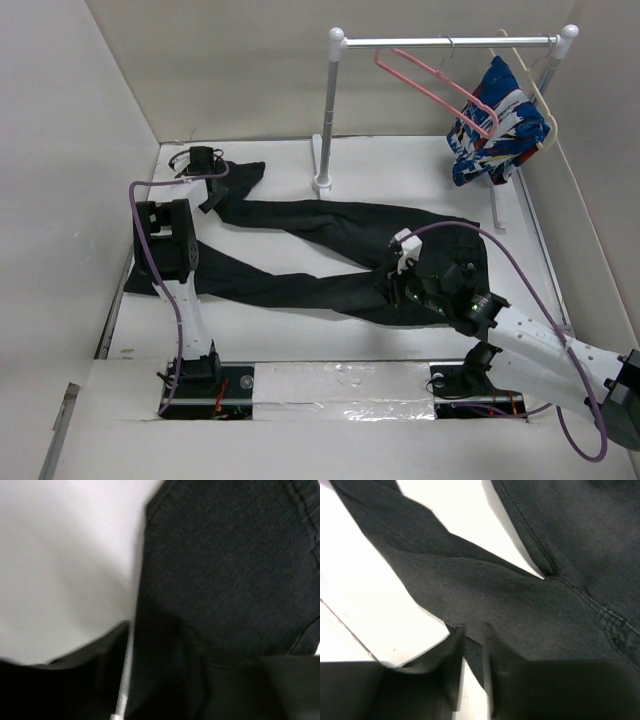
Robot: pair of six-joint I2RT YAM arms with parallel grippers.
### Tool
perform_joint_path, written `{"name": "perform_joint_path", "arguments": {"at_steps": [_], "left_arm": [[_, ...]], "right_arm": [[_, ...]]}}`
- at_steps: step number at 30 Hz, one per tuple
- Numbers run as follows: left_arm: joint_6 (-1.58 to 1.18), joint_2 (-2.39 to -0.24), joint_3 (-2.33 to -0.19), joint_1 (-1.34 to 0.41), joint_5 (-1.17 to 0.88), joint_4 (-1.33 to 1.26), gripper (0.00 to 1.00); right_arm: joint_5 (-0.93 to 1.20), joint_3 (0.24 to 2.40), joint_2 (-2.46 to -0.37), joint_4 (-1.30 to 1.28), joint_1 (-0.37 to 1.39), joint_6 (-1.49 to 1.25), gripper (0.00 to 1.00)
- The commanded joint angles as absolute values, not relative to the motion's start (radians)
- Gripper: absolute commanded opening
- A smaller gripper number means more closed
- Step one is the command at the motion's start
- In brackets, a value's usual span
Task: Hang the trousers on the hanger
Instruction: Flatten out the trousers at the center of the board.
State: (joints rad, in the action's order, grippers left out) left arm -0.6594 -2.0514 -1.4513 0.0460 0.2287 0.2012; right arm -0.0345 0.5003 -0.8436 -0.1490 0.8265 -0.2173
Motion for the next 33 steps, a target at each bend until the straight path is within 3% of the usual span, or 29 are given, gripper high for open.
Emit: {"name": "perform_joint_path", "arguments": {"at_steps": [1, 2, 3, 5, 10, 17, 23, 27, 30, 31, 32, 33], "left_arm": [[-0.653, -2.08, -1.488, 0.049, 0.166, 0.184, 0.37], [-0.658, -2.079, -1.483, 0.058, 0.128, 0.158, 0.23], [-0.666, -2.069, -1.462, 0.058, 0.118, 0.143, 0.0], [-0.681, -2.008, -1.424, 0.069, 0.094, 0.088, 0.0], [-0.716, -1.801, -1.327, 0.078, 0.101, 0.048, 0.0], [-0.683, -1.626, -1.393, 0.078, 0.086, 0.187, 0.0], [-0.637, -1.621, -1.388, 0.078, 0.095, 0.264, 0.0], [-0.58, -1.67, -1.442, 0.078, 0.13, 0.325, 0.0], [-0.539, -1.73, -1.483, 0.069, 0.208, 0.376, 0.0], [-0.52, -1.742, -1.486, 0.055, 0.23, 0.376, 0.0], [-0.506, -1.776, -1.491, 0.055, 0.257, 0.402, 0.05], [-0.503, -1.795, -1.511, 0.055, 0.311, 0.419, 0.2]], "right_arm": [[-0.098, 0.511, -0.844, -0.089, 0.836, -0.207, 0.35], [-0.101, 0.512, -0.857, -0.083, 0.836, -0.204, 0.36], [-0.095, 0.514, -0.867, -0.078, 0.81, -0.199, 0.39], [-0.081, 0.52, -0.903, -0.066, 0.787, -0.199, 0.4], [-0.049, 0.532, -1.021, 0.059, 0.742, -0.183, 0.57], [-0.052, 0.831, -1.397, 0.075, 0.778, -0.065, 0.61], [-0.067, 1.115, -1.722, 0.009, 0.778, -0.011, 0.61], [-0.074, 1.195, -1.828, 0.003, 0.804, 0.038, 0.61], [-0.107, 1.21, -1.873, -0.025, 0.804, 0.026, 0.58], [-0.115, 1.209, -1.878, -0.025, 0.804, 0.015, 0.5], [-0.118, 1.206, -1.881, -0.038, 0.804, 0.009, 0.46], [-0.129, 1.189, -1.878, -0.041, 0.804, 0.005, 0.42]]}}
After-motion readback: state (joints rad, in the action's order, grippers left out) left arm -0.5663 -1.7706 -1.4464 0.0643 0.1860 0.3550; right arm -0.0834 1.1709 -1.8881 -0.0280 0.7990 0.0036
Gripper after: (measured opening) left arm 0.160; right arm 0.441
